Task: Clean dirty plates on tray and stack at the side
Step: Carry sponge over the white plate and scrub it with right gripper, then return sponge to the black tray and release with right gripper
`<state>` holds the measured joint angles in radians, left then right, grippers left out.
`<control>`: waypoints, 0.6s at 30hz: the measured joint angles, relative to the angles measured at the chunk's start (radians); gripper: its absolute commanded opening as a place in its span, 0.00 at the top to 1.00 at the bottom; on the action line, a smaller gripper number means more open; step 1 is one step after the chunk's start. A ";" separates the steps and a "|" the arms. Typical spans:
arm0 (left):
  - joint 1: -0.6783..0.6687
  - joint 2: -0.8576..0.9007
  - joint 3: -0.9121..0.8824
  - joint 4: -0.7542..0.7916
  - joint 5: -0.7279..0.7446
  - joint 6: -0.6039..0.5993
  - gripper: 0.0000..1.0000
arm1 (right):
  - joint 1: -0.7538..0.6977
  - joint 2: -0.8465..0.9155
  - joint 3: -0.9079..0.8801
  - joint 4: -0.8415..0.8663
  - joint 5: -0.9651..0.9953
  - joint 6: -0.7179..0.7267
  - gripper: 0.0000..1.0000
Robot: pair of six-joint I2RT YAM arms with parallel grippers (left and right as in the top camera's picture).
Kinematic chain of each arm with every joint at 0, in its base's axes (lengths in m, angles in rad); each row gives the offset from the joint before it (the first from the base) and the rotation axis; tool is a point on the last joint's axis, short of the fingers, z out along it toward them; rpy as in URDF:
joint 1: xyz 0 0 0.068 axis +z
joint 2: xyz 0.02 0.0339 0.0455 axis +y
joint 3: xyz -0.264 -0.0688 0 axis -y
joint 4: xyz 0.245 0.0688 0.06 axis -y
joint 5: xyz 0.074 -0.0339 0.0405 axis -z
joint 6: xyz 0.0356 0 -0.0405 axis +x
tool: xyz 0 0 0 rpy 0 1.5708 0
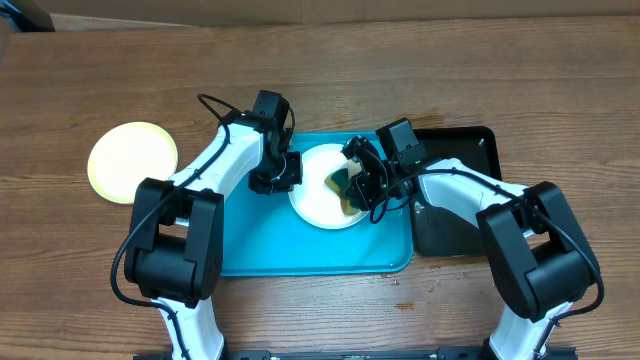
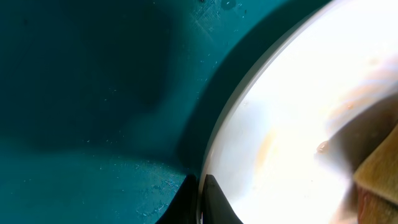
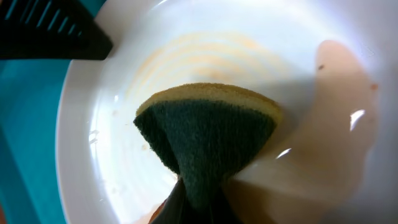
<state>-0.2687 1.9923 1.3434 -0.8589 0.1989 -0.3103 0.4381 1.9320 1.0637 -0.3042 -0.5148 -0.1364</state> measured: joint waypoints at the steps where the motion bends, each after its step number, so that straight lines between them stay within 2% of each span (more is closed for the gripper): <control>1: 0.000 0.000 0.000 0.000 0.000 0.000 0.96 | 0.000 0.000 0.000 0.015 0.016 -0.002 0.96; 7: 0.000 0.000 0.000 0.003 0.000 0.000 0.96 | -0.023 0.000 0.060 -0.012 0.034 -0.007 0.96; 12: 0.000 0.000 0.000 0.003 0.000 0.000 0.96 | -0.068 -0.015 0.225 -0.187 -0.048 -0.011 0.96; 18: 0.000 0.000 0.000 0.008 0.000 0.000 0.96 | -0.150 -0.118 0.378 -0.409 -0.120 -0.014 0.96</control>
<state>-0.2687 1.9926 1.3434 -0.8509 0.1986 -0.3107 0.2878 1.8137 1.4422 -0.7132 -0.6346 -0.1501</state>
